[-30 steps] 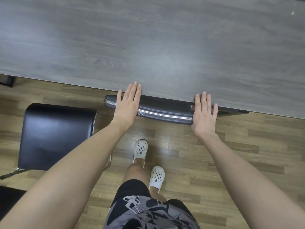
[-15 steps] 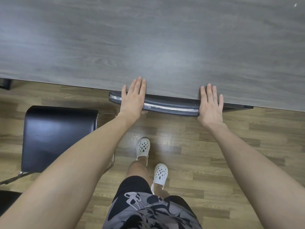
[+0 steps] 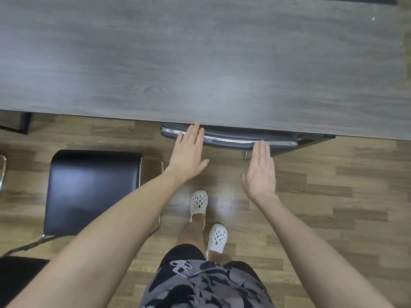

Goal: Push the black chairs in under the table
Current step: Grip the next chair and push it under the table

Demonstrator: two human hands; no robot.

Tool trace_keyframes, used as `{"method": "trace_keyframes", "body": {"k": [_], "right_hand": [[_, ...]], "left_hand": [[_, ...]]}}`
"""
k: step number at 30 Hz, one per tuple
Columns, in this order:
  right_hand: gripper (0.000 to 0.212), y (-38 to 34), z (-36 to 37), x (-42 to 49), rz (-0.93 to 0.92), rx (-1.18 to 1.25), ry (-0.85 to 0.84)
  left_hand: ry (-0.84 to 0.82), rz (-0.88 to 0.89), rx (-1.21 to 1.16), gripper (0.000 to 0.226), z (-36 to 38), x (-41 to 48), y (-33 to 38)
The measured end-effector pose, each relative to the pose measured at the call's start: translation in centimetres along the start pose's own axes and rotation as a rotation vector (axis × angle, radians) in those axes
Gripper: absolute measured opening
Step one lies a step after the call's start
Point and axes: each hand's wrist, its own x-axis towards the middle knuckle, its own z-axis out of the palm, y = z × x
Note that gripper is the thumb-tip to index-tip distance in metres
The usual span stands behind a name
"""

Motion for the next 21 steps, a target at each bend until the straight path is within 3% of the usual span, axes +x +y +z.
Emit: {"method": "trace_keyframes", "body": {"k": [4,12,21], "right_hand": [[0.091,-0.6,0.7,-3.3,-0.082,0.03,-0.045],[0.08,0.7,3.3,-10.6,-0.1,0.053,-0.161],[0.079,-0.5,6.1,-16.0,-0.178,0.076,-0.237]], "left_hand": [[-0.052,-0.053,-0.035,0.102,1.6,-4.8,1.3],[-0.14,-0.068,-0.123,0.086,4.7,-14.8,3.9],[-0.135,-0.171,-0.128,0.085,7.2,-22.4,3.1]]}}
